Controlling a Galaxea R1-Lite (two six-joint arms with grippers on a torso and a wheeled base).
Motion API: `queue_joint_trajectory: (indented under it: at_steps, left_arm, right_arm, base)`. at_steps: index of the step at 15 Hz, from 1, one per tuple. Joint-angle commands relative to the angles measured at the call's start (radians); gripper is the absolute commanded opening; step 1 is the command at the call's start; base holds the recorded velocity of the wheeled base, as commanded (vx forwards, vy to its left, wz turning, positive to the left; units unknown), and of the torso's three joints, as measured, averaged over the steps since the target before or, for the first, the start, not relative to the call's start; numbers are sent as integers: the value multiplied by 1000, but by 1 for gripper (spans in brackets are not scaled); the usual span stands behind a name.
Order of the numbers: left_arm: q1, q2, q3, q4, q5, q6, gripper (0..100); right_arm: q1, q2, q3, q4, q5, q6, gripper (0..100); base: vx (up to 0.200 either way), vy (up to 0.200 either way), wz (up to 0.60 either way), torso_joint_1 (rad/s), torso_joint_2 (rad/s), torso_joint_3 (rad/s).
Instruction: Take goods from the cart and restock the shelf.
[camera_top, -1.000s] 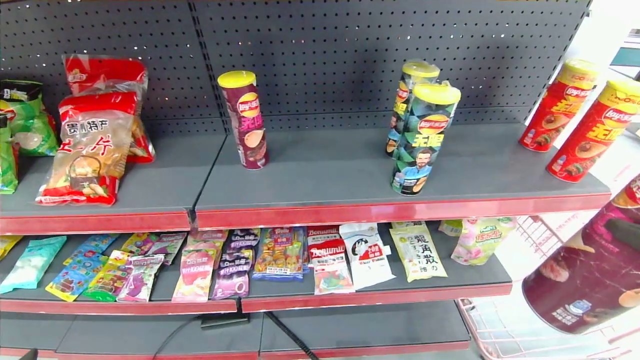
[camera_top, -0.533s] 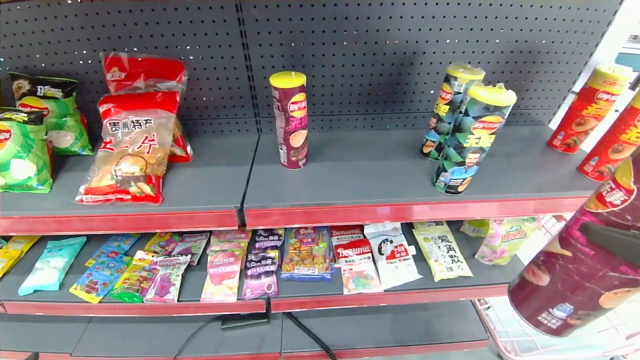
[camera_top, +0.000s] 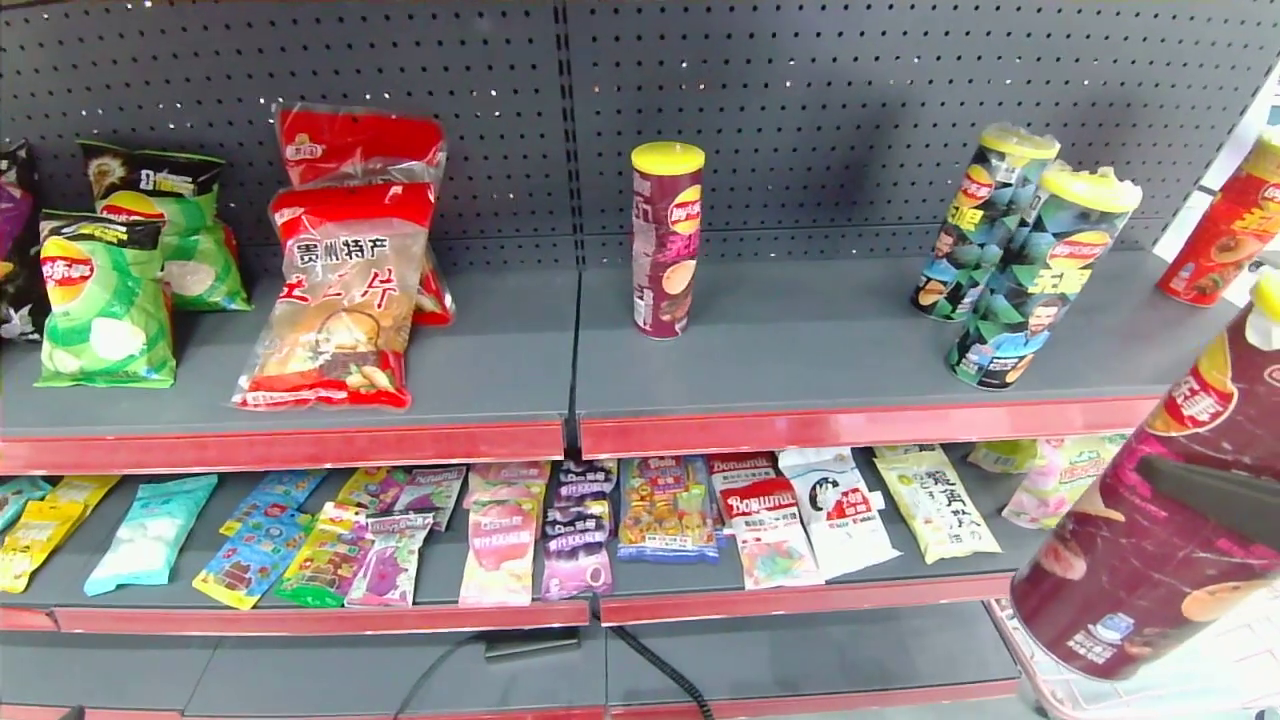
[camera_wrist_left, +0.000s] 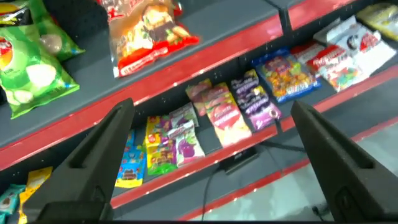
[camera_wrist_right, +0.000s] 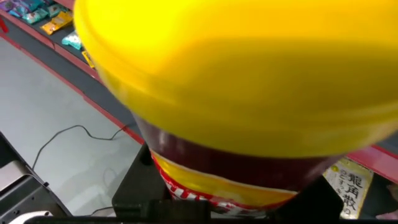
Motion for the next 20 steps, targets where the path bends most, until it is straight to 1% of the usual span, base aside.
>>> queue_joint_trajectory:
  at_steps: [1,2,3,5,7,17,20]
  left_arm:
    - [-2,-2,8,3,1,22,100]
    - [-2,0,6,3,2,45,100]
    - [-2,0,6,3,2,48,100]
    - [0,0,6,3,8,48,100]
    - [-2,0,5,3,22,48,100]
    - [-2,-8,6,3,25,48,100]
    - [-2,-9,6,3,24,50,100]
  right_arm:
    - [0,-4,0,-4,1,0,0]
    - [0,-6,2,-4,1,0,0]
    - [0,-6,0,-4,1,0,0]
    - [5,-7,-2,-4,1,-11,0]
    - [17,-9,-2,-4,1,-17,0]
    - [19,-30,0,-3,1,-35,0]
    - [19,-38,15,-3,1,-48,0]
  base:
    - [0,0,0,0,0,0]
    - [0,0,0,0,0,0]
    - [0,0,0,0,0,0]
    - [0,0,0,0,0,0]
    - [200,0,0,-2,2,2]
    - [200,0,0,4,3,1]
    - [0,0,0,0,0,0]
